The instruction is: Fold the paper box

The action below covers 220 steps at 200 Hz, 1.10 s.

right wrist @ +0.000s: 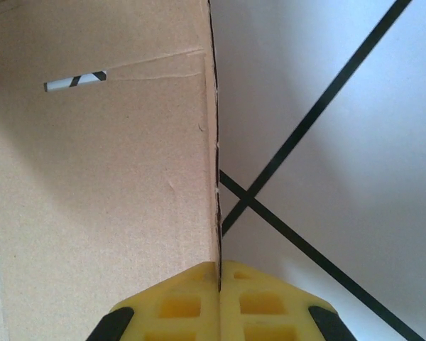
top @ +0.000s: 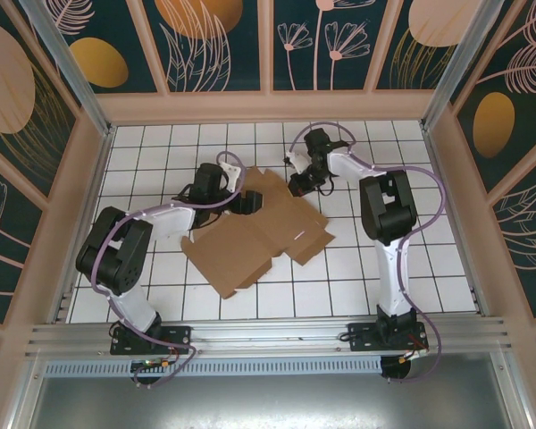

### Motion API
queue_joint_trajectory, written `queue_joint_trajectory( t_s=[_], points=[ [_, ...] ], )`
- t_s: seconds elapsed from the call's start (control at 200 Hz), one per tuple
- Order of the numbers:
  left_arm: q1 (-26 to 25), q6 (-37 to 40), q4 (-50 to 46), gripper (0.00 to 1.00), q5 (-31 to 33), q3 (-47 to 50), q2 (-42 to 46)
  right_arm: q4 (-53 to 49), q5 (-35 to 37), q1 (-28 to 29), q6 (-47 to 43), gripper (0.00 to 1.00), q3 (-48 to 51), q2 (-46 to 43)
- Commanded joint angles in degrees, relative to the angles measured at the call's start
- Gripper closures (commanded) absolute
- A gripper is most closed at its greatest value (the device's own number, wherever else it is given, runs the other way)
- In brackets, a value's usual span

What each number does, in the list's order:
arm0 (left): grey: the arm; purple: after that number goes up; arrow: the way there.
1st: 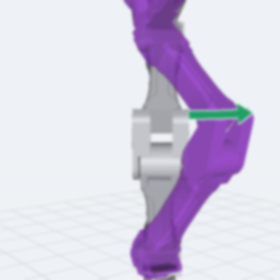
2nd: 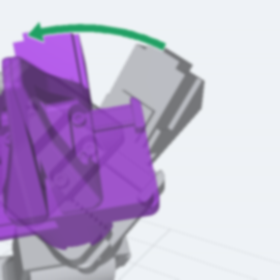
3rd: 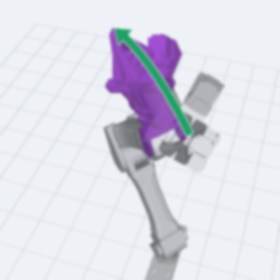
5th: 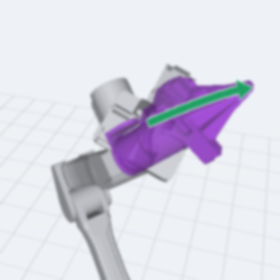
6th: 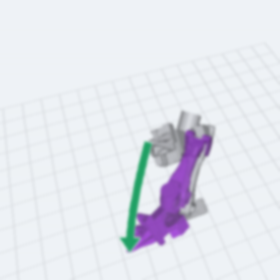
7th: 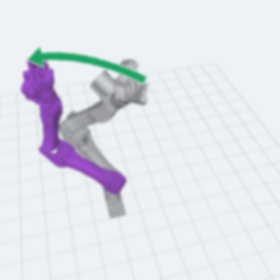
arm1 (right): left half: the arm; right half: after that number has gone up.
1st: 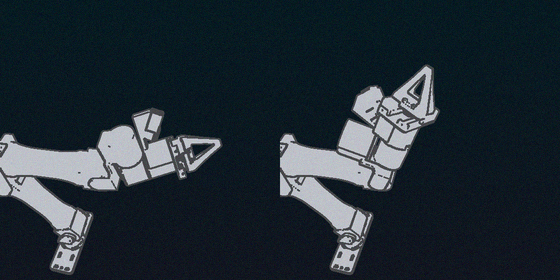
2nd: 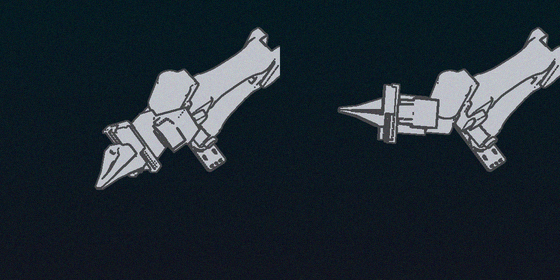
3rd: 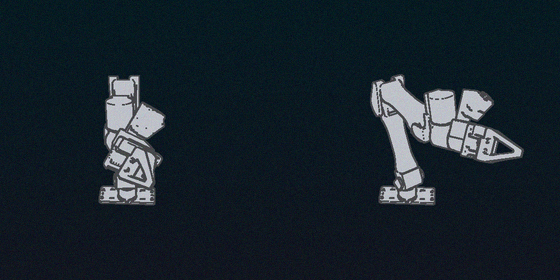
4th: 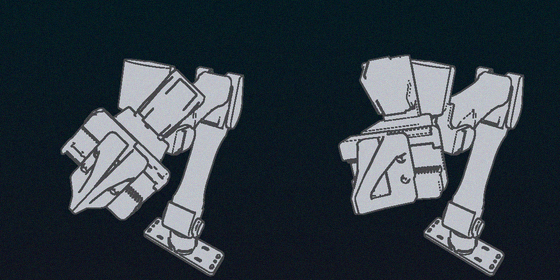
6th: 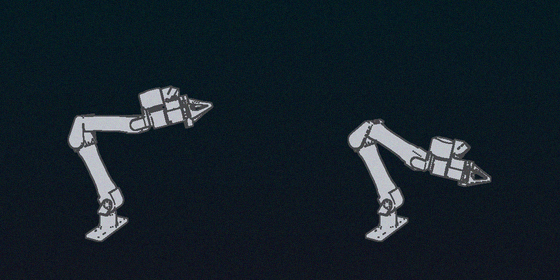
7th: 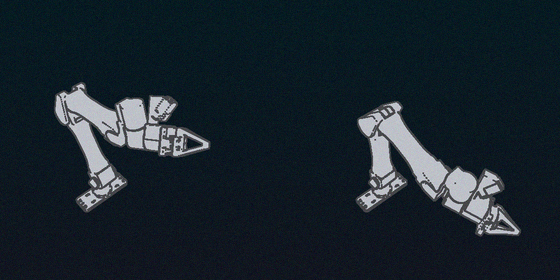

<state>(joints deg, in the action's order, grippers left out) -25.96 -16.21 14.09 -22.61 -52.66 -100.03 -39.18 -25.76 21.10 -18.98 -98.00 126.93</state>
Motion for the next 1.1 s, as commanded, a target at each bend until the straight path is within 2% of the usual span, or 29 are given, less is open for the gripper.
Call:
queue_joint_trajectory(
  t_s=[0.0,0.045,0.1,0.24,0.34,0.691,1.096],
  points=[
    [-0.9,-1.1,-1.6,0.33,-3.2,1.0,-2.0,-3.6,0.7,-0.6,-2.2,1.00,-0.7,1.1],
    [-1.5,-2.5,-0.7,0.48,-3.5,1.3,-2.8,-3.1,0.7,-0.7,-2.2,1.00,-0.1,0.8],
    [-2.1,-3.7,-0.6,0.55,-2.7,1.1,-3.7,-1.9,0.4,-0.9,-2.3,0.99,1.3,0.1],
    [-2.6,-5.5,-0.3,0.61,0.4,0.9,-5.7,2.3,-1.0,-1.1,-3.4,0.74,6.8,-3.0],
    [-2.5,-5.8,-0.2,0.64,5.2,1.6,-6.5,3.9,-1.6,-2.4,-5.4,0.66,11.9,-5.5],
    [-2.5,-7.3,0.8,0.64,7.6,2.8,-9.8,11.4,-7.4,-4.5,-5.4,0.62,23.5,-12.8],
    [-2.5,-6.3,0.3,0.65,8.5,3.1,-10.2,16.8,-8.0,-4.4,-2.3,0.67,23.5,-15.0]
  ],
)
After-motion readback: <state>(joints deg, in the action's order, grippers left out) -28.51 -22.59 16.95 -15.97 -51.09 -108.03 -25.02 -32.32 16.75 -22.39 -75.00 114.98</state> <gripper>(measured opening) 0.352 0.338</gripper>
